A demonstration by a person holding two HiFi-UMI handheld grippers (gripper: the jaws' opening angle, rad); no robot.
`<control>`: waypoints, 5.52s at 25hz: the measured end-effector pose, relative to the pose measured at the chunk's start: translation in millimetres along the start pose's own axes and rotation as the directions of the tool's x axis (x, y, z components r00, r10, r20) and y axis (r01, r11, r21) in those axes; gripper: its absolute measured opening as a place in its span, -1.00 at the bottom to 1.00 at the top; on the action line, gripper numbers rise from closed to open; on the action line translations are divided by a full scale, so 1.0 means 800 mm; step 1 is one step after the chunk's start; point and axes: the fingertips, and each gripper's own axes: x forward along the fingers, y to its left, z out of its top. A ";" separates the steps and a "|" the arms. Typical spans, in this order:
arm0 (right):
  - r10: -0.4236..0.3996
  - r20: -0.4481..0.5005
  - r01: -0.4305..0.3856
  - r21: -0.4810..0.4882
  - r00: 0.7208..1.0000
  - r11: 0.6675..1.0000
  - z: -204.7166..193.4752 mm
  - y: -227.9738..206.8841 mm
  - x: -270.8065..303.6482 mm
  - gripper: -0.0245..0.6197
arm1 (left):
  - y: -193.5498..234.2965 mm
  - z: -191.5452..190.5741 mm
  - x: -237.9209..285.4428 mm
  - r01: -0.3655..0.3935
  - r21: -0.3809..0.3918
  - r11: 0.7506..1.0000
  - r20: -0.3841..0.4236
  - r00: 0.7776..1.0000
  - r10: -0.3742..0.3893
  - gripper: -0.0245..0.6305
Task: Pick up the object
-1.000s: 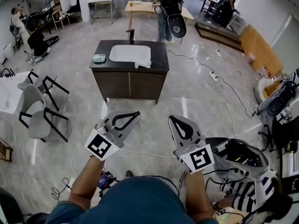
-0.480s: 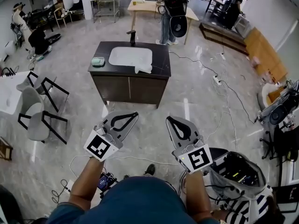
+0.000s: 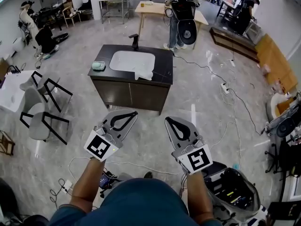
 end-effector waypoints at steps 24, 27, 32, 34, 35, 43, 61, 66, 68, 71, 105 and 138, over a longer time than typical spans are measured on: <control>-0.110 -0.035 0.110 -0.009 0.993 0.994 -0.037 -0.084 0.133 -0.88 | 0.138 -0.056 0.072 0.102 -0.010 0.995 0.033 0.994 -0.101 -0.92; -0.125 -0.041 0.124 -0.012 0.991 0.992 -0.041 -0.088 0.154 -0.88 | 0.158 -0.068 0.076 0.117 -0.011 0.993 0.040 0.992 -0.116 -0.92; -0.118 -0.060 0.117 -0.015 0.991 0.993 -0.050 -0.097 0.180 -0.88 | 0.180 -0.083 0.087 0.120 -0.029 0.992 0.043 0.992 -0.119 -0.92; -0.116 -0.062 0.116 -0.011 0.991 0.993 -0.057 -0.109 0.188 -0.88 | 0.188 -0.092 0.099 0.120 -0.035 0.992 0.035 0.992 -0.119 -0.92; -0.114 -0.063 0.114 -0.007 0.992 0.993 -0.062 -0.117 0.193 -0.88 | 0.193 -0.097 0.106 0.118 -0.040 0.992 0.030 0.993 -0.117 -0.92; -0.062 -0.048 0.063 0.013 0.997 0.998 -0.083 -0.180 0.223 -0.88 | 0.223 -0.112 0.167 0.072 -0.036 0.997 -0.007 0.997 -0.072 -0.92; 0.015 -0.024 -0.014 0.064 1.000 0.998 -0.120 -0.294 0.254 -0.88 | 0.252 -0.127 0.288 0.016 -0.019 1.000 -0.070 0.997 -0.017 -0.92; -0.013 -0.038 0.015 0.055 0.999 0.998 -0.130 -0.312 0.281 -0.88 | 0.280 -0.149 0.304 0.039 -0.026 0.999 -0.065 0.997 -0.041 -0.92; -0.026 -0.049 0.028 0.058 0.998 0.998 -0.132 -0.315 0.293 -0.88 | 0.292 -0.157 0.308 0.051 -0.045 0.998 -0.061 0.997 -0.053 -0.92; -0.047 -0.056 0.049 0.035 0.997 0.998 -0.133 -0.323 0.319 -0.88 | 0.315 -0.169 0.311 0.067 -0.062 0.996 -0.052 0.996 -0.070 -0.92; 0.066 -0.147 -0.057 0.065 0.987 0.996 -0.209 -0.394 0.493 -0.88 | 0.425 -0.407 0.371 -0.118 -0.610 0.784 -0.138 0.990 0.042 -0.91; 0.190 -0.234 -0.169 0.107 0.954 0.980 -0.287 -0.431 0.525 -0.88 | 0.337 -0.683 0.365 -0.397 -0.912 -0.101 -0.410 0.883 0.229 0.01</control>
